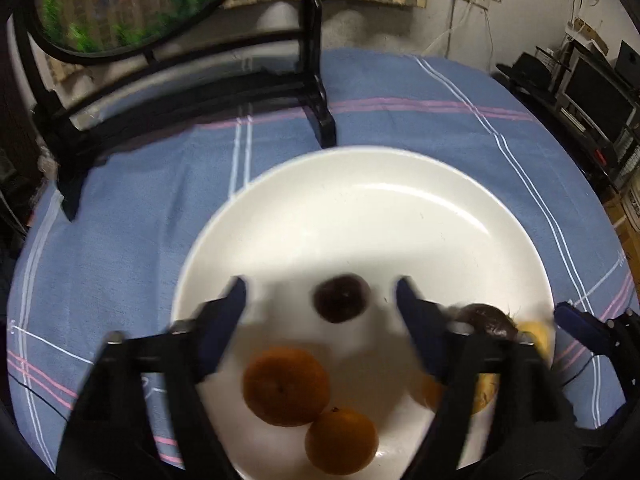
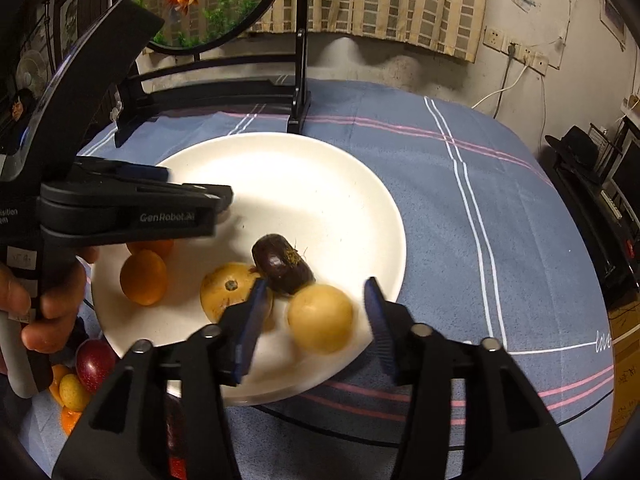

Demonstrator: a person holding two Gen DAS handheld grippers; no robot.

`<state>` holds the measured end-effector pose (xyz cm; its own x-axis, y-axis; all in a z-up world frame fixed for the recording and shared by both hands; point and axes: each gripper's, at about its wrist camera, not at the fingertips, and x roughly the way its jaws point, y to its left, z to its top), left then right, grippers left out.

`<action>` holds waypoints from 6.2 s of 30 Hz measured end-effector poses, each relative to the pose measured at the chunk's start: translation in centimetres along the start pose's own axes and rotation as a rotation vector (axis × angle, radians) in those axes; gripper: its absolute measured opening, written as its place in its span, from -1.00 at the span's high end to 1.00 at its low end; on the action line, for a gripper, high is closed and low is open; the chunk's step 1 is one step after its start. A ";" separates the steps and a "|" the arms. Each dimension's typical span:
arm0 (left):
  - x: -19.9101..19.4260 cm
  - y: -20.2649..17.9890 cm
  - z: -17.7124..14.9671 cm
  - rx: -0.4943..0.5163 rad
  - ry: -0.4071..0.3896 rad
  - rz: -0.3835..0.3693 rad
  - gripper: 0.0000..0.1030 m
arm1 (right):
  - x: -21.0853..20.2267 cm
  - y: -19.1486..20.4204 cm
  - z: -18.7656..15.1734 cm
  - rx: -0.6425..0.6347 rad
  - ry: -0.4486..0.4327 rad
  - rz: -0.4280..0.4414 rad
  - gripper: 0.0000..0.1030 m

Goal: Organize fruits
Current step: 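Open the left tool onto the plate while the right tool releases the yellow fruit there, then grasp the olive-green round fruit with the left tool while the right tool grasps the tan round fruit, then carry the olive fruit with the left tool while the right tool carries the tan fruit to the plate, then open the left tool over the plate while the right tool releases the tan fruit there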

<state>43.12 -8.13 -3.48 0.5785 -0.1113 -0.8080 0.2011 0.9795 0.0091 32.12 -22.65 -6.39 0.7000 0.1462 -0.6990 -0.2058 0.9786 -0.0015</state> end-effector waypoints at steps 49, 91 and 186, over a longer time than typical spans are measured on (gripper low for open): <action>-13.5 -1.6 -15.4 0.108 -0.053 -0.106 -0.76 | -6.0 3.3 -12.3 -0.099 0.140 0.041 -0.05; -15.1 -2.9 -24.0 0.087 -0.002 -0.079 -0.24 | -10.3 2.2 -16.0 0.114 0.053 0.014 0.10; -7.3 2.0 -3.6 0.039 -0.133 -0.048 -0.75 | -3.0 2.5 1.0 0.027 -0.113 0.164 -0.13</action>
<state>36.40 -4.78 0.33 0.6665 -0.1813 -0.7232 0.2600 0.9656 -0.0024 30.21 -20.50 -3.53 0.7312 0.3175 -0.6038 -0.3061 0.9437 0.1256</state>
